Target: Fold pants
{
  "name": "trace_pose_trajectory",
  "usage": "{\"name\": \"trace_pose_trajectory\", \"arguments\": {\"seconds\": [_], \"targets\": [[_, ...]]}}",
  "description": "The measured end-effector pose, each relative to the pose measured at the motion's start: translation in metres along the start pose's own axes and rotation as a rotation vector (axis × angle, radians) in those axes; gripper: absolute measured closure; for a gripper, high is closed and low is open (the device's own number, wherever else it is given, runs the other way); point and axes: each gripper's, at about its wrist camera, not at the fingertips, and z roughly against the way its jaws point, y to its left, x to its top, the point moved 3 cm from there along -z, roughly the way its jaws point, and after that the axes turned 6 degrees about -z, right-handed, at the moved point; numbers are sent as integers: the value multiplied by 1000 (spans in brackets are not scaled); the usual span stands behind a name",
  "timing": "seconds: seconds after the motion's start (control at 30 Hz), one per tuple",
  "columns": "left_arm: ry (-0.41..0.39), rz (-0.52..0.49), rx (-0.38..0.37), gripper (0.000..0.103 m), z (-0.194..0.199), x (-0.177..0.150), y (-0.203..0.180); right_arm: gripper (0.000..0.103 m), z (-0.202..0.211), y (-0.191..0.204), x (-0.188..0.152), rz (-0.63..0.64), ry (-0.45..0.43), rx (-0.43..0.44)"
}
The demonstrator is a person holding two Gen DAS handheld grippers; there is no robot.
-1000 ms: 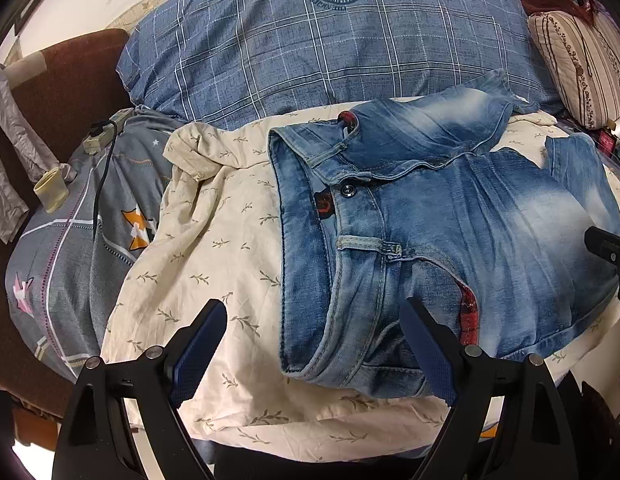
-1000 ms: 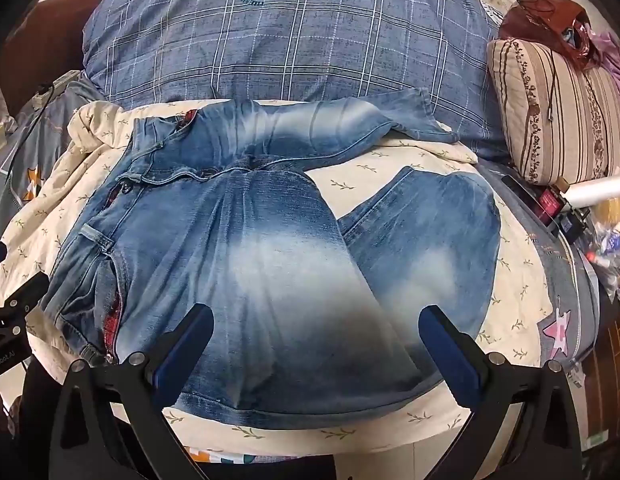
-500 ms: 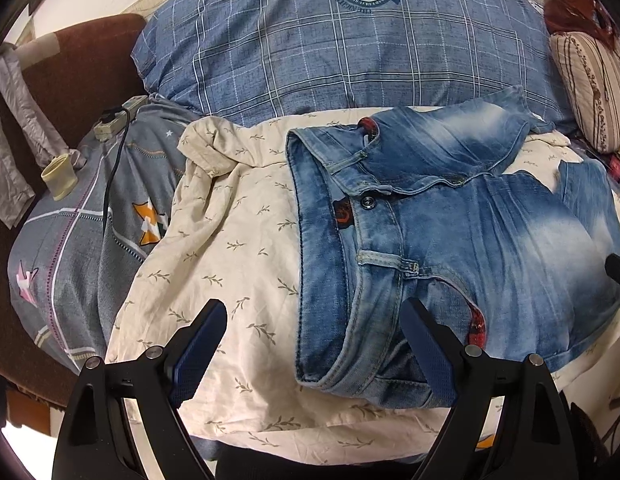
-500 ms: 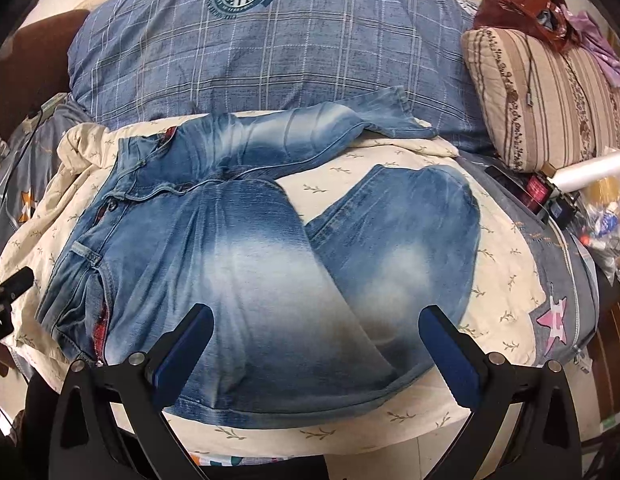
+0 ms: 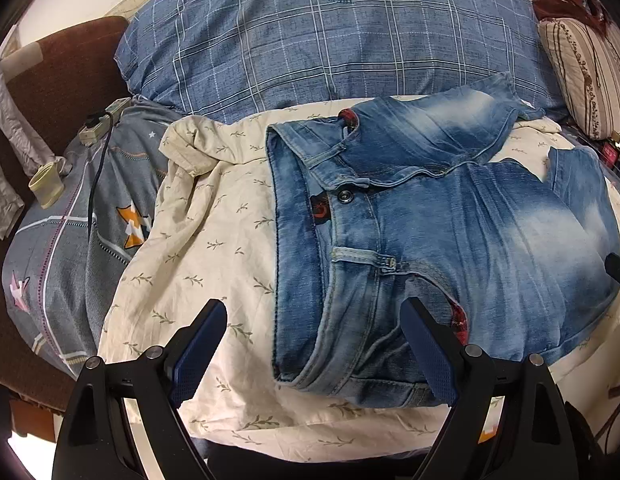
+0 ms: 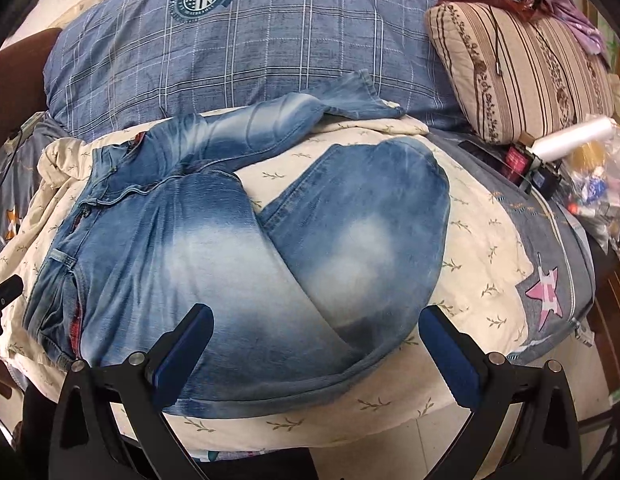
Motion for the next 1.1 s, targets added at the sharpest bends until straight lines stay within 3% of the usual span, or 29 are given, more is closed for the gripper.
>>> {"name": "trace_pose_trajectory", "arguments": {"seconds": [1.1], "targets": [[-4,63,-38,14,2,-6,20,0,11,16,6,46,7,-15]]}}
